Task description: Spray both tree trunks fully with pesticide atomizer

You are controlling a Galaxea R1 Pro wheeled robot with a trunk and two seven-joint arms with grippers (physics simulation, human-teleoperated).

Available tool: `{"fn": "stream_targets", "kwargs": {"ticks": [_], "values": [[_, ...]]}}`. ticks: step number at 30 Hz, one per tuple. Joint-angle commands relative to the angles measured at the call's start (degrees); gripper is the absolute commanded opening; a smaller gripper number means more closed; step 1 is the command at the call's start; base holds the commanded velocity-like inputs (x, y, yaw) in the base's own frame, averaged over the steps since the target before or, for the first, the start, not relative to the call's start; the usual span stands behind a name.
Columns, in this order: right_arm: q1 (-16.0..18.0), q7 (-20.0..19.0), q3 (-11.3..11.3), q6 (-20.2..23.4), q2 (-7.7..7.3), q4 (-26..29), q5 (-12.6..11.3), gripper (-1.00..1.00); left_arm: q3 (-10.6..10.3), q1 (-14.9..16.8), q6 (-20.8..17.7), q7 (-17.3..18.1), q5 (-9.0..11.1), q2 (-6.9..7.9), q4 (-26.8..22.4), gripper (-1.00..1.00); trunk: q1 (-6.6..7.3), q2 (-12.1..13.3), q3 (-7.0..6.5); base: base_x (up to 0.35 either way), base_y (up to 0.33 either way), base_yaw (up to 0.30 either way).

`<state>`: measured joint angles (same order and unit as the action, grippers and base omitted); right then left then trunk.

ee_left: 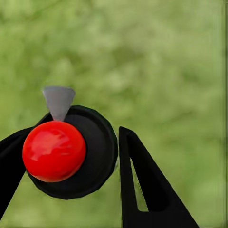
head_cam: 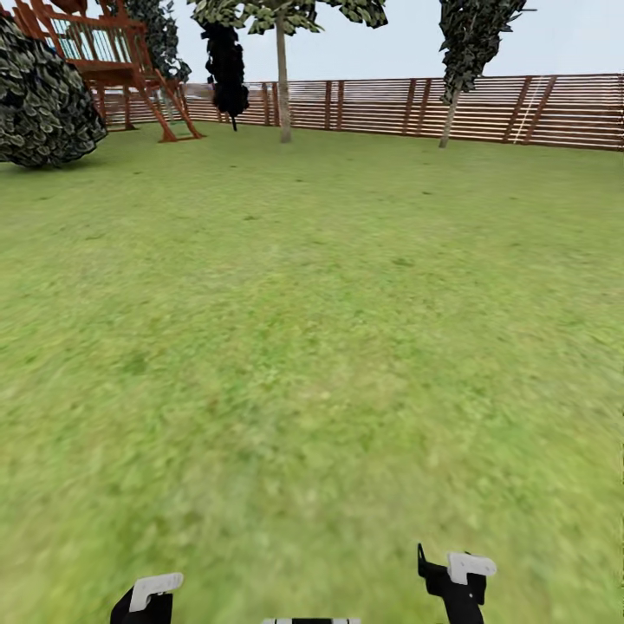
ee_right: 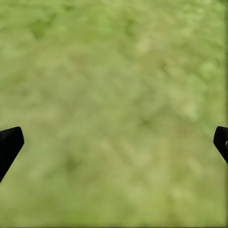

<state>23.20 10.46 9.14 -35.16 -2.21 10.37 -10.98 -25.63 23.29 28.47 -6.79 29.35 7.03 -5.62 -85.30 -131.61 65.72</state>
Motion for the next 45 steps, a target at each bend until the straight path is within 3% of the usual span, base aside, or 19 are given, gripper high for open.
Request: {"fn": "stream_targets", "kwargs": {"ticks": [1, 20, 45], "values": [[0.0, 0.0, 0.0, 0.0, 0.05, 0.0, 0.0, 1.00, 0.0, 0.0, 0.0, 0.0, 0.0, 0.00, 0.0, -1.00, 0.00, 0.0, 0.00, 0.166, -0.005, -0.034], [0.0, -0.1, 0.1, 0.0, 0.19, -0.8, 0.1, 1.00, 0.1, 0.0, 0.0, 0.0, 0.4, 0.00, -0.1, -1.00, 0.00, 0.0, -1.52, 0.299, 0.146, -0.002], [0.0, -0.1, 0.1, 0.0, 0.26, -0.8, 0.2, 1.00, 0.1, 0.0, 0.0, -0.1, 0.4, 0.05, 0.0, -1.00, 0.00, 0.0, -3.75, 0.339, 0.046, 0.016]]}}
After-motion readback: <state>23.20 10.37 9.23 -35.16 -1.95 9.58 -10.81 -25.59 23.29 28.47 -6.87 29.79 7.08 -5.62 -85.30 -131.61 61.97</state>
